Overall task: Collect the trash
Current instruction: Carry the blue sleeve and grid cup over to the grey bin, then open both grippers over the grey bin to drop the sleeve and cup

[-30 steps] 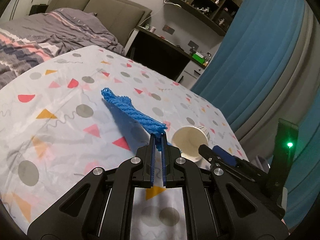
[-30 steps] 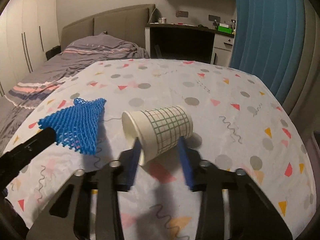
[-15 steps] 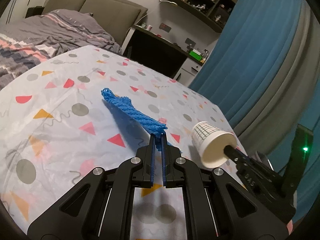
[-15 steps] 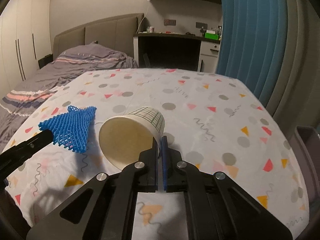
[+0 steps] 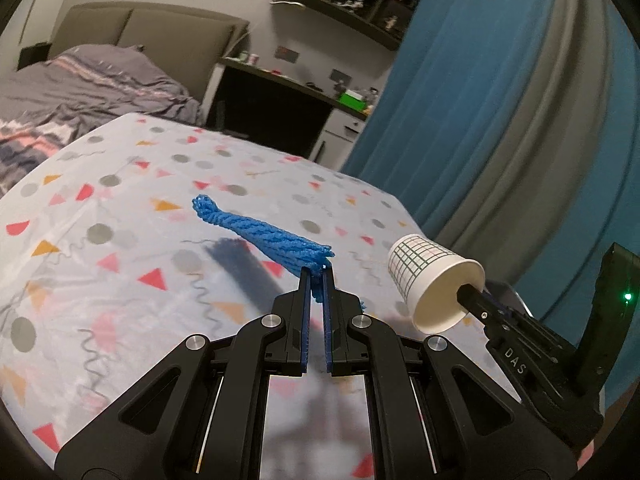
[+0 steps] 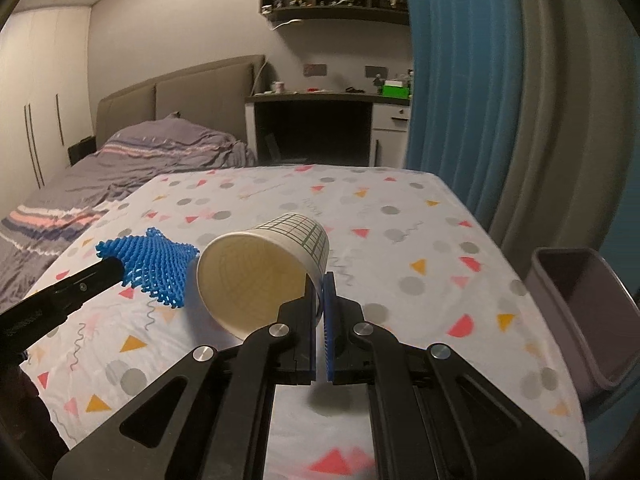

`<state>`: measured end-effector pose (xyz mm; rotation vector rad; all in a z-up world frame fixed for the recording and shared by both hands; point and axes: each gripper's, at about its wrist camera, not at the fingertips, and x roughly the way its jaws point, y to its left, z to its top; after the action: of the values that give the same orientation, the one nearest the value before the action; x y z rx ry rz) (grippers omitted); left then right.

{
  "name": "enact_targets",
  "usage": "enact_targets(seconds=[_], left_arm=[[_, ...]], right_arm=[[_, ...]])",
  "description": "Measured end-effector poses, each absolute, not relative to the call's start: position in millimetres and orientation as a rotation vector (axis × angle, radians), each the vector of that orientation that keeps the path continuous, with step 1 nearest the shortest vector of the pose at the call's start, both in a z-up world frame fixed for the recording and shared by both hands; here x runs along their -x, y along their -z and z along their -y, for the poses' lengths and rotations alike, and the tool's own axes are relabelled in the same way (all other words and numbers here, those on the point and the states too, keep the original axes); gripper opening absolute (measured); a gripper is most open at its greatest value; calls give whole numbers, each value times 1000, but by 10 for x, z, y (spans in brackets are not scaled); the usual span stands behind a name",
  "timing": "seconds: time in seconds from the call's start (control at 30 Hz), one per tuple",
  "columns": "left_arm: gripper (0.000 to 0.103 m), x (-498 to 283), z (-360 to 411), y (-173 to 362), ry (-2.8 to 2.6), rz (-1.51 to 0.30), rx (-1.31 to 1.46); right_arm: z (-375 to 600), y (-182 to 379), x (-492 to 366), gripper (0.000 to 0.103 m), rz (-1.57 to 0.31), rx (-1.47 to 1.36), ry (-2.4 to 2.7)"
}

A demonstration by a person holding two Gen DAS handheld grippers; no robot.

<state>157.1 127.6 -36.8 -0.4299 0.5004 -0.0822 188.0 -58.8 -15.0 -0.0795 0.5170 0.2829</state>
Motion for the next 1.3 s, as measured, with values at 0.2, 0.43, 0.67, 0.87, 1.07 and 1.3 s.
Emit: enact_targets(seconds=[0.2, 0.43, 0.67, 0.87, 1.07, 1.3], left_arm=[[4, -1633, -862, 246, 143, -505, 377], [4, -1846, -113, 44, 273, -503, 285], [4, -2144, 883, -165, 461, -487, 200], [4, -2363, 1704, -196, 668, -488, 163], [5, -2597, 2272, 152, 803, -580, 138], [11, -2755, 2443, 605, 753, -721, 92]], right_arm=[[1015, 95, -1813, 4, -498, 36, -232], [1619, 69, -1795, 4, -480, -19, -146], [2427, 49, -1791, 4, -460, -71, 12], [3149, 60, -1737, 4, -447, -134, 168], [3570, 175, -1712, 4, -464, -164, 254], [3670, 387, -1854, 4, -528, -151, 245]])
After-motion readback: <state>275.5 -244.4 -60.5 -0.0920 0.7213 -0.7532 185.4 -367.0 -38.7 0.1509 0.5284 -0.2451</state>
